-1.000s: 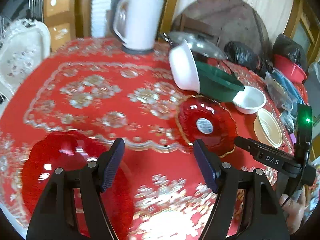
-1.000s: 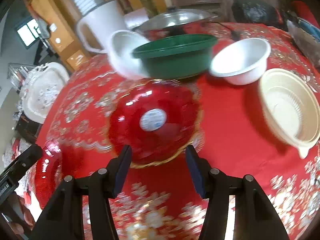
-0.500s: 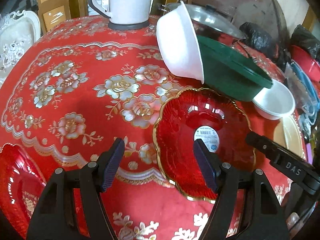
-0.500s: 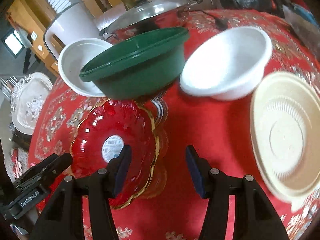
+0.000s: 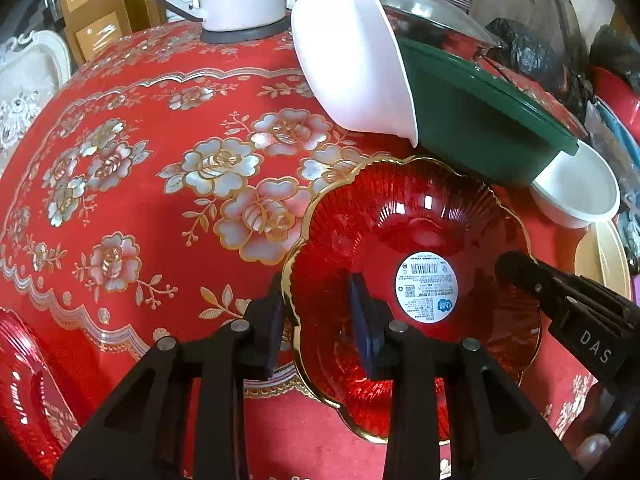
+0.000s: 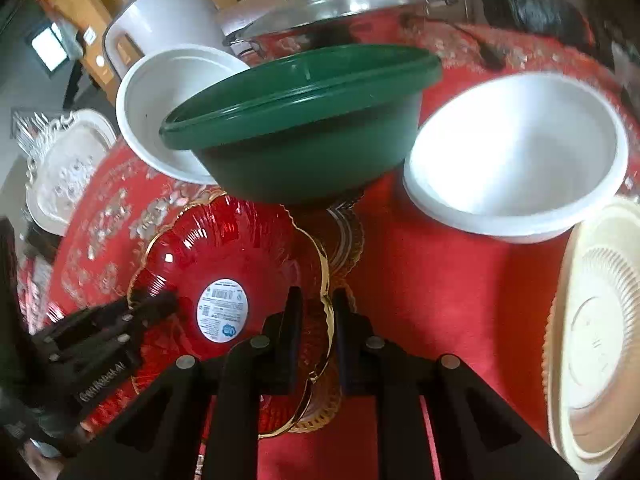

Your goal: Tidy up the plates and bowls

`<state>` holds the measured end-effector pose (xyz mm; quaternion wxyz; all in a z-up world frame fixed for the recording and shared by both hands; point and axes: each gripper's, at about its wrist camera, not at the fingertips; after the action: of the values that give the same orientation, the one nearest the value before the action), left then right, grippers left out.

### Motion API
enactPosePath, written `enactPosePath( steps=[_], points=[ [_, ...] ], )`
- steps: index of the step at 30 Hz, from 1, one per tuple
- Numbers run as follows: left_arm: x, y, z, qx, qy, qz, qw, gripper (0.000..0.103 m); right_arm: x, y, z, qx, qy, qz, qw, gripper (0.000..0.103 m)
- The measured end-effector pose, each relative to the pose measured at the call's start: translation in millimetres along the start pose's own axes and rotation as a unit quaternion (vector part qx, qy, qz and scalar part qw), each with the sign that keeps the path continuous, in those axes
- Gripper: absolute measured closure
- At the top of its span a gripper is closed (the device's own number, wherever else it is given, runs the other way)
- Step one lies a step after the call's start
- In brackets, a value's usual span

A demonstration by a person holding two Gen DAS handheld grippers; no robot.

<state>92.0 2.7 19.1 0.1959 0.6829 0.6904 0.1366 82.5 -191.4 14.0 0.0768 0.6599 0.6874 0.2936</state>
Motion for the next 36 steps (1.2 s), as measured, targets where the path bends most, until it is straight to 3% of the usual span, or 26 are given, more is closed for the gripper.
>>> enactPosePath(
  steps=[23,36],
  points=[
    [27.5,-31.5,-58.0,-0.025,-0.015,-0.012,0.9995,0.074,33.5,-27.4,-33.6,-0.018,0.011,-0.029,0.999,0.090],
    [73.4,-54.2,-116.7,-0.059,-0.011,-0.039,0.9974,0.074,86.8,-35.5,-65.7,-0.041,0.034,-0.074,0.996,0.090]
  ],
)
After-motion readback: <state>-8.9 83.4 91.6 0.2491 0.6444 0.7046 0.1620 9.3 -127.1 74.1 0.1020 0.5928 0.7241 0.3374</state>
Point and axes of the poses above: each gripper's, at about its wrist camera, not at the fingertips, and z roughly the way its jaws point, x to its left, y to its top
